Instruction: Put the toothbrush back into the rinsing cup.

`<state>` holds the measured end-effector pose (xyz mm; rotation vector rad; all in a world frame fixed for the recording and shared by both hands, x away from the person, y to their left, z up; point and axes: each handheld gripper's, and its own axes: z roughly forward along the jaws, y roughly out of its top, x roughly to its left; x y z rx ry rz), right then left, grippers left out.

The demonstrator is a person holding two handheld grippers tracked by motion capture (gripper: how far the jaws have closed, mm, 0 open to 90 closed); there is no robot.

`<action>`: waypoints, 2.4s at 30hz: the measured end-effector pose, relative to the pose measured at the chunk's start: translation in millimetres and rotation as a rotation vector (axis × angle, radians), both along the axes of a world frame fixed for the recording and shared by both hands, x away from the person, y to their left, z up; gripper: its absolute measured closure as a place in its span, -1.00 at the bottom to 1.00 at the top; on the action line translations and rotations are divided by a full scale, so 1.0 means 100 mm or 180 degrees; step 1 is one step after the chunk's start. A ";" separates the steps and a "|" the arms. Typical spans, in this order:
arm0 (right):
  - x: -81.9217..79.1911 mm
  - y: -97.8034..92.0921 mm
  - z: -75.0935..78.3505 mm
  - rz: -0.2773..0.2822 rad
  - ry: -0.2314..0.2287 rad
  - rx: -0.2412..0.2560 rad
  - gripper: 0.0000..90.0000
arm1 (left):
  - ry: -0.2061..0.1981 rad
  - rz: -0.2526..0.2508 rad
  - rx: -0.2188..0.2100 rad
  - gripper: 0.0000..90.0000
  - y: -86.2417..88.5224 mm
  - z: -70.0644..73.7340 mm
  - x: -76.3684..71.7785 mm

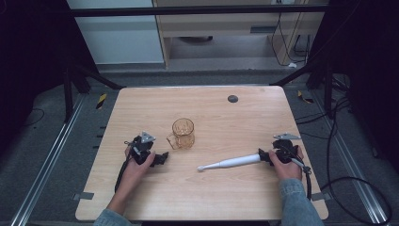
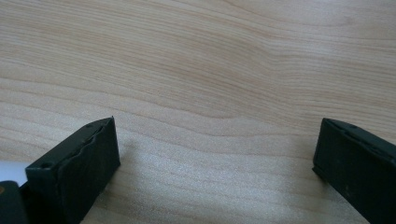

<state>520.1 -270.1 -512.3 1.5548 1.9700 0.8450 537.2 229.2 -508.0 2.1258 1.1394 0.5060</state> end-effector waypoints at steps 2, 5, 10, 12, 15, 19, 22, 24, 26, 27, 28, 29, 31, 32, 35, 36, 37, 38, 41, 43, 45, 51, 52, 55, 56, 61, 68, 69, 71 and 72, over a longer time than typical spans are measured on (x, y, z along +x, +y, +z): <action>0.00 0.00 0.00 0.0000 0.0001 0.0001 -0.99 | 0.0000 0.0000 -0.0001 -1.00 0.00 0.00 0.00; 0.00 0.00 0.00 0.0002 0.0001 0.0002 -0.99 | 0.0000 0.0000 0.0000 -1.00 0.00 0.00 0.00; -0.01 -0.02 0.01 0.0034 -0.0007 0.0004 -0.92 | 0.0001 0.0000 0.0000 -1.00 0.00 0.00 0.00; -0.03 -0.05 0.04 0.0069 0.0007 -0.0039 -0.77 | 0.0000 0.0000 0.0000 -1.00 0.00 0.00 0.00; -0.08 -0.06 0.11 0.0111 -0.0070 -0.0116 -0.78 | 0.0001 -0.0001 0.0001 -1.00 0.00 0.00 0.00; -0.17 0.03 0.31 0.0255 -0.0277 -0.0274 -0.80 | 0.0000 0.0001 -0.0002 -1.00 0.00 0.00 0.00; -0.23 0.09 0.39 0.0483 -0.0286 -0.0348 -0.79 | 0.0000 0.0000 -0.0001 -1.00 0.00 0.00 0.00; -0.25 0.10 0.40 0.0547 -0.0276 -0.0401 -0.78 | 0.0000 0.0001 -0.0001 -1.00 0.00 0.00 0.00; -0.27 0.14 0.44 0.0663 -0.0232 -0.0503 -0.76 | 0.0000 0.0003 -0.0003 -1.00 0.00 0.00 0.00; -0.29 0.16 0.47 0.0744 -0.0213 -0.0552 -0.76 | 0.0001 0.0003 -0.0003 -1.00 0.00 0.00 0.00; -0.30 0.19 0.51 0.0803 -0.0178 -0.0586 -0.76 | 0.0001 0.0004 -0.0005 -1.00 0.00 0.00 0.00; -0.31 0.21 0.54 0.0867 -0.0151 -0.0644 -0.76 | 0.0002 0.0005 -0.0005 -1.00 0.00 0.00 0.00; -0.32 0.28 0.63 0.1023 -0.0046 -0.0751 -0.76 | 0.0002 0.0005 -0.0005 -1.00 0.00 0.00 0.00; -0.32 0.31 0.65 0.1077 -0.0006 -0.0779 -0.75 | 0.0000 0.0007 -0.0009 -1.00 0.00 0.00 0.00; -0.31 0.42 0.76 0.1256 0.0097 -0.0890 -0.71 | 0.0001 0.0008 -0.0011 -1.00 0.00 0.00 0.00; -0.29 0.48 0.83 0.1366 0.0119 -0.0979 -0.70 | 0.0003 0.0007 -0.0012 -1.00 0.00 0.00 0.00; -0.29 0.48 0.83 0.1366 0.0119 -0.0979 -0.70 | 0.0003 0.0007 -0.0012 -1.00 0.00 0.00 0.00; -0.28 0.51 0.85 0.1399 0.0122 -0.1000 -0.70 | 0.0003 0.0005 -0.0013 -1.00 0.00 0.00 0.00; -0.23 0.61 0.90 0.1595 0.0203 -0.1034 -0.67 | 0.0004 0.0002 -0.0012 -1.00 0.00 0.00 0.00; -0.19 0.70 0.91 0.1758 0.0206 -0.1078 -0.62 | 0.0004 0.0044 -0.0022 -1.00 0.00 0.00 0.01; -0.18 0.73 0.91 0.1831 0.0213 -0.1053 -0.61 | 0.0008 0.0042 -0.0016 -1.00 0.00 0.00 0.01; -0.09 0.94 0.92 0.2219 0.0303 -0.1114 -0.51 | 0.0008 0.0041 -0.0014 -1.00 0.00 0.00 0.01; -0.09 0.94 0.92 0.2219 0.0303 -0.1114 -0.51 | 0.0008 0.0040 -0.0014 -1.00 0.00 0.00 0.01; -0.05 1.04 0.90 0.2383 0.0359 -0.1099 -0.50 | 0.0007 0.0035 -0.0014 -1.00 0.00 0.00 0.01; -0.04 1.08 0.90 0.2438 0.0372 -0.1085 -0.50 | 0.0008 0.0035 -0.0014 -1.00 0.00 0.00 0.01; 0.00 1.20 0.84 0.2573 0.0480 -0.1110 -0.49 | 0.0008 0.0034 -0.0015 -1.00 0.00 0.00 0.01; 0.01 1.28 0.78 0.2690 0.0532 -0.1147 -0.38 | 0.0008 0.0034 -0.0014 -1.00 0.00 0.00 0.01; 0.01 1.28 0.77 0.2704 0.0535 -0.1147 -0.35 | 0.0008 0.0035 -0.0014 -1.00 0.00 0.00 0.01; 0.02 1.29 0.76 0.2750 0.0523 -0.1158 -0.27 | 0.0008 0.0035 -0.0015 -1.00 0.00 0.00 0.01; 0.03 1.29 0.75 0.2761 0.0535 -0.1156 -0.25 | 0.0009 0.0034 -0.0015 -1.00 0.00 0.00 0.01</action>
